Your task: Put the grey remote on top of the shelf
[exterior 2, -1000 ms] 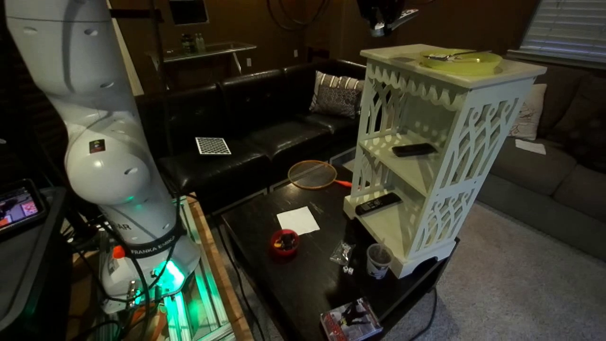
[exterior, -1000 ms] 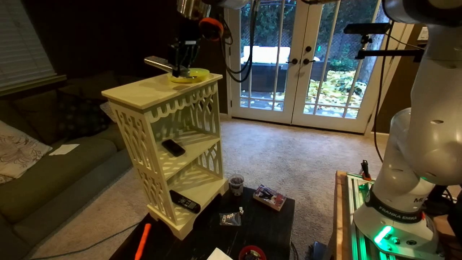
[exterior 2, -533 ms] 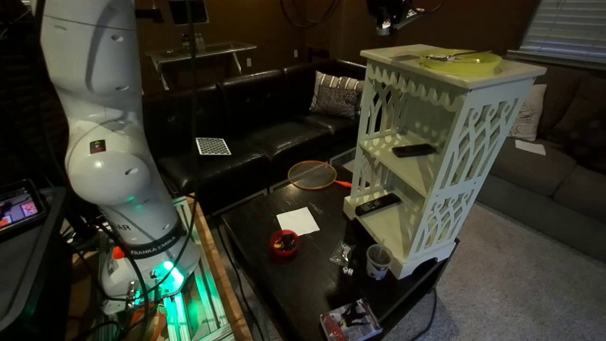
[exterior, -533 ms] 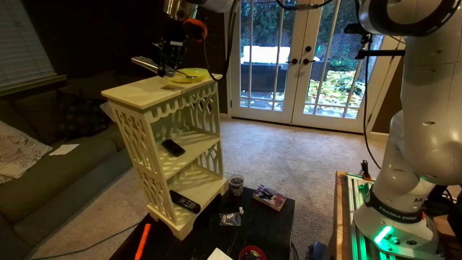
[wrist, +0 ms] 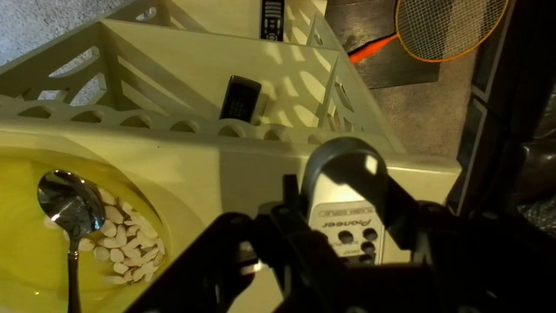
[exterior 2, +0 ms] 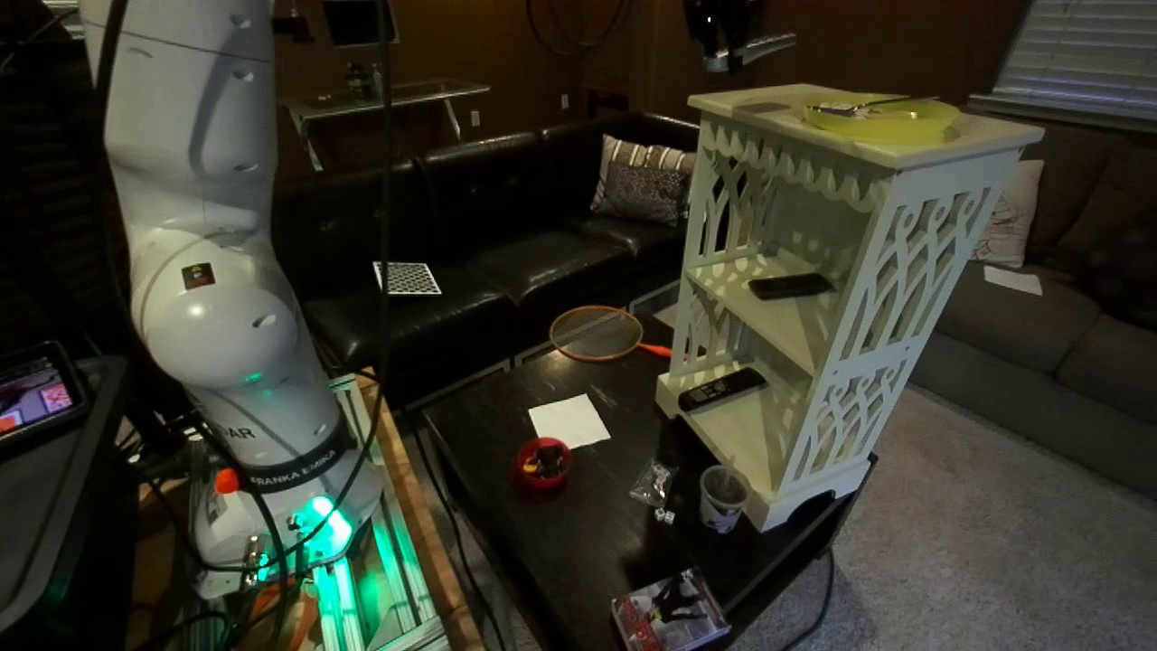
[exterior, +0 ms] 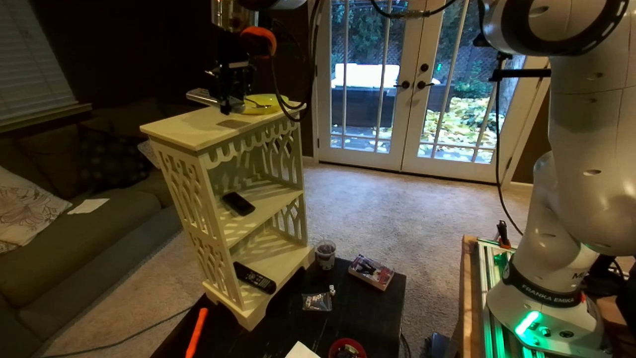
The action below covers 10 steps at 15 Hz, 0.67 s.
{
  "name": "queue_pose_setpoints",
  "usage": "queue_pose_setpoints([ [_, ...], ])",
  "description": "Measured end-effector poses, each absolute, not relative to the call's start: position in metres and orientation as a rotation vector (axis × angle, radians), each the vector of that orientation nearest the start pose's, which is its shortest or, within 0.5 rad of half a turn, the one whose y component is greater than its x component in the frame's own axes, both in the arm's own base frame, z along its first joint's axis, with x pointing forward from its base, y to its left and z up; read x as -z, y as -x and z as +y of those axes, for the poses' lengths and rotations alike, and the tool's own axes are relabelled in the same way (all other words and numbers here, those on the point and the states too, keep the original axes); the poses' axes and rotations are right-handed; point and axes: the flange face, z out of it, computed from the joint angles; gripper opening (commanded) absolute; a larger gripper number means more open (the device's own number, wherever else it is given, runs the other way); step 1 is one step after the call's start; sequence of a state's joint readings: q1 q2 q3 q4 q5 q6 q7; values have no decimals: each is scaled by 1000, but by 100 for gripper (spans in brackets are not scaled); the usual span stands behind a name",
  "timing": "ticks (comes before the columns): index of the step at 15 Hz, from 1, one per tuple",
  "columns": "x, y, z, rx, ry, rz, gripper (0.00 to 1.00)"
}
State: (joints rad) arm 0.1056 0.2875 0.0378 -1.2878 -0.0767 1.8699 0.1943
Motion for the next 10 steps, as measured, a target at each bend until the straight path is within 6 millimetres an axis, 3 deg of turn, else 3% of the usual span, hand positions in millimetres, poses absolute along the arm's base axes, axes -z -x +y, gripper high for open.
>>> queue_pose_setpoints([
  [4, -633, -678, 64, 511, 3121, 147, 22],
  [6, -623, -688, 57, 502, 3126, 177, 22],
  [10, -587, -712, 65, 482, 3120, 226, 22],
])
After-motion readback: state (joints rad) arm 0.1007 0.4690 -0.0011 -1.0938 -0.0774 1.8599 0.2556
